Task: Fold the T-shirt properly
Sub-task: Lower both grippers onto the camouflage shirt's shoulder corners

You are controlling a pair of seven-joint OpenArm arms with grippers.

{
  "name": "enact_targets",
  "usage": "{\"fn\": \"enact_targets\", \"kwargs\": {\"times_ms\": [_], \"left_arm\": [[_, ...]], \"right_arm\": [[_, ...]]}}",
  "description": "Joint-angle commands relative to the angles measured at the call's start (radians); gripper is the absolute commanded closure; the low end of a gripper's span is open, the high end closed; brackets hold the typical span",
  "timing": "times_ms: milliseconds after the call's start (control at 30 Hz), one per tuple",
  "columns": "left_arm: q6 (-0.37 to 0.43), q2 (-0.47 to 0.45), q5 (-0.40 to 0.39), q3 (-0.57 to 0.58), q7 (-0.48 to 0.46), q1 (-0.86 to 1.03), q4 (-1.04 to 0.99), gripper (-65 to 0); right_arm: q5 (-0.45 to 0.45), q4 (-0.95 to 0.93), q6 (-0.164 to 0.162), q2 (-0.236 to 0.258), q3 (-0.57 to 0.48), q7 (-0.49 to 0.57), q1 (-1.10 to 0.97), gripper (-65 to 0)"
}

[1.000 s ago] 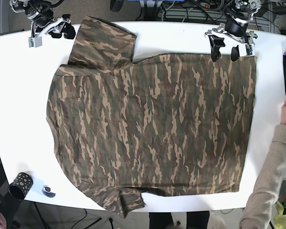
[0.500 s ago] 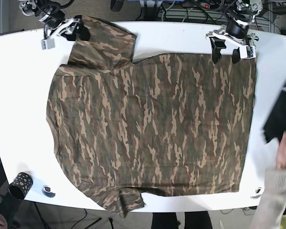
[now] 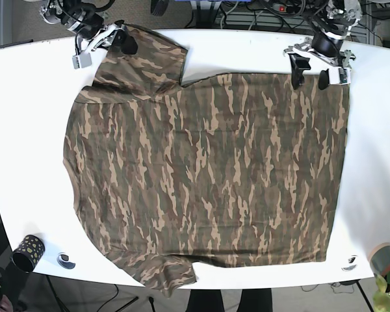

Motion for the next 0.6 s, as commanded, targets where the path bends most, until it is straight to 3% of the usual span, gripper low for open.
{"fn": "enact_targets", "kwargs": {"times_ms": [0, 100, 267, 400, 567], "left_arm": [[0.004, -0.010, -0.073, -0.047, -0.029, 0.006, 0.018, -40.1], [0.004, -0.018, -0.171, -0.083, -0.024, 0.005, 0.017, -40.4], [0.004, -0.055, -0.288, -0.119, 0.062, 0.003, 0.015, -44.2], [0.004, -0.052, -0.395, -0.209, 0.137, -0.018, 0.006, -46.7], [-0.007, -0.055, -0.518, -0.281, 0.246, -0.040, -0.094, -46.7]], "right_arm": [[-0.017, 0.005, -0.003, 0.008, 0.001, -0.016, -0.012, -6.3], [-0.017, 0.008, -0.003, 0.009, -0.001, -0.016, -0.012, -0.2], [-0.018, 0.008, -0.003, 0.009, 0.002, -0.015, 0.002, 0.0], [-0.018, 0.006, -0.003, 0.009, 0.001, -0.015, 0.008, 0.0], [-0.018, 0.006, -0.003, 0.009, 0.001, -0.015, 0.011, 0.0]]}}
